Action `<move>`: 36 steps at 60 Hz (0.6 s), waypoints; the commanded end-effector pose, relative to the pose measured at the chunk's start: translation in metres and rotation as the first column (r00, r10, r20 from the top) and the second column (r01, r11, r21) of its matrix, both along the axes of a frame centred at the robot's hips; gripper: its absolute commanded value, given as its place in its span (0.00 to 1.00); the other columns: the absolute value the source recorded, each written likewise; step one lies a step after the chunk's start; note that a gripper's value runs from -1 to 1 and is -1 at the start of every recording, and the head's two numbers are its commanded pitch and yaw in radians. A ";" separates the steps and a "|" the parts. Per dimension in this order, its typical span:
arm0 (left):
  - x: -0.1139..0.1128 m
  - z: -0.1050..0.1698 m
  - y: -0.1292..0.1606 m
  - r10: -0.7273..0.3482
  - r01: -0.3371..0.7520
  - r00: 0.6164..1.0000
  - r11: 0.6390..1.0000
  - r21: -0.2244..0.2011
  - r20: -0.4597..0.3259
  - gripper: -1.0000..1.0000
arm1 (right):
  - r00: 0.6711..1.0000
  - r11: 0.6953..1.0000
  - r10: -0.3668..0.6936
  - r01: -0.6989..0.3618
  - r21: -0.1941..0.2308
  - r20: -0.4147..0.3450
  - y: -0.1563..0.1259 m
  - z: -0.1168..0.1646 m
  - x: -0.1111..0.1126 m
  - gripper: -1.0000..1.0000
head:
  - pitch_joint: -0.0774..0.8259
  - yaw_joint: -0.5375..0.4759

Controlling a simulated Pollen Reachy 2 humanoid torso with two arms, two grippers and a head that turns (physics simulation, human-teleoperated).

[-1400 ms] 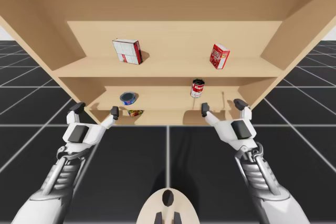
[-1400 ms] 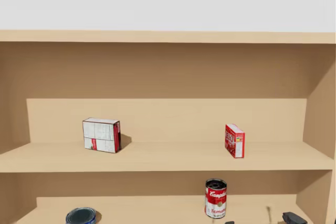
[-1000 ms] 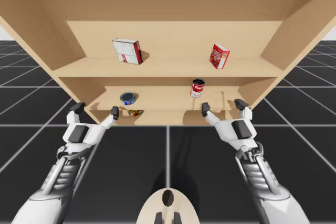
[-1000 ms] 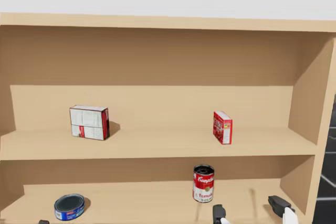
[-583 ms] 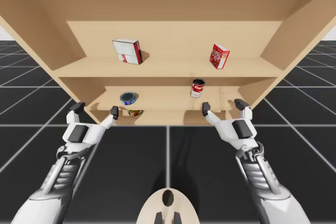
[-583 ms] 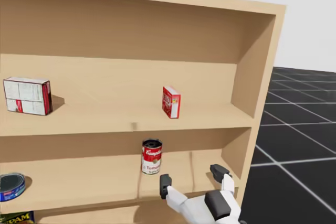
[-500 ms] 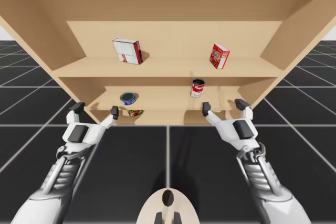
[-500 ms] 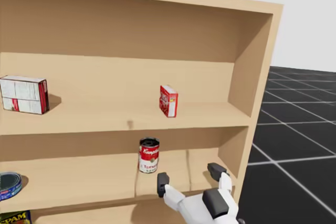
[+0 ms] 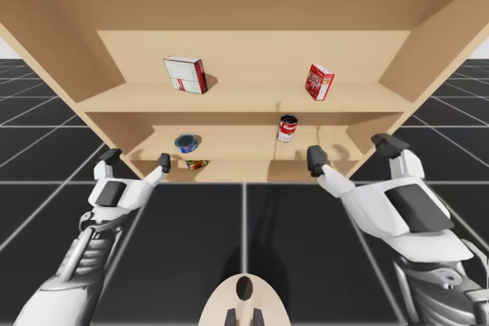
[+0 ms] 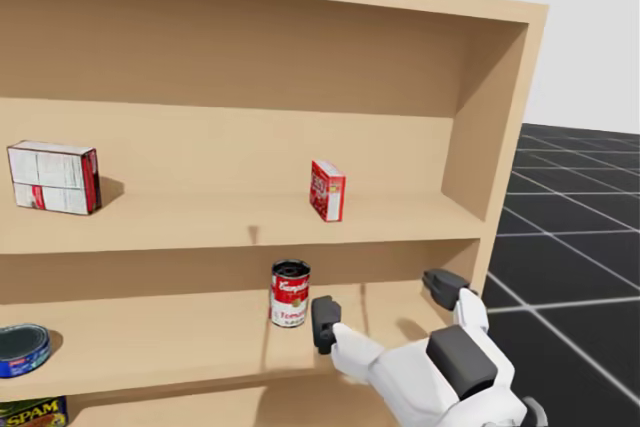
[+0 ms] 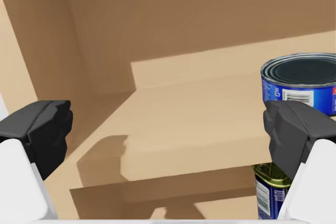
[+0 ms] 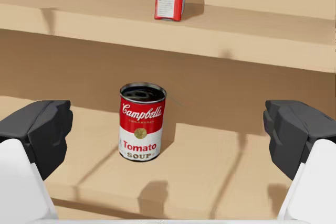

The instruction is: Find the gelatin box on the shelf and bring it to me.

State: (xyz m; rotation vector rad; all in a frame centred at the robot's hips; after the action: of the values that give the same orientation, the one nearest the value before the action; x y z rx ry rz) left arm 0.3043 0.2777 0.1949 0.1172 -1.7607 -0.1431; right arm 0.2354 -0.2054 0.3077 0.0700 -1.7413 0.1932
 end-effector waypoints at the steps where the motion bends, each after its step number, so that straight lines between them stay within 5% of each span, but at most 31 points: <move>1: -0.001 0.001 0.001 0.001 -0.001 1.000 1.000 -0.006 -0.002 0.00 | 0.999 0.999 0.027 -0.026 -0.027 0.025 0.006 0.034 -0.010 0.00 | 0.27 0.26; 10: -0.001 0.001 0.002 -0.003 0.003 1.000 1.000 -0.011 0.000 0.00 | 0.999 0.999 0.038 -0.037 -0.040 0.025 0.016 0.047 0.004 0.00 | 0.27 0.26; 36: 0.000 0.003 0.003 -0.008 0.008 1.000 1.000 -0.022 0.009 0.00 | 0.992 0.996 0.041 -0.031 0.088 -0.121 0.030 0.069 0.086 0.00 | 0.28 0.27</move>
State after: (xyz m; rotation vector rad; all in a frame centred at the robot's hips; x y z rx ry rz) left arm 0.3039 0.2799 0.1973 0.0990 -1.7681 -0.1311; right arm 0.2955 -0.1783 0.3715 0.2306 -1.8325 0.2227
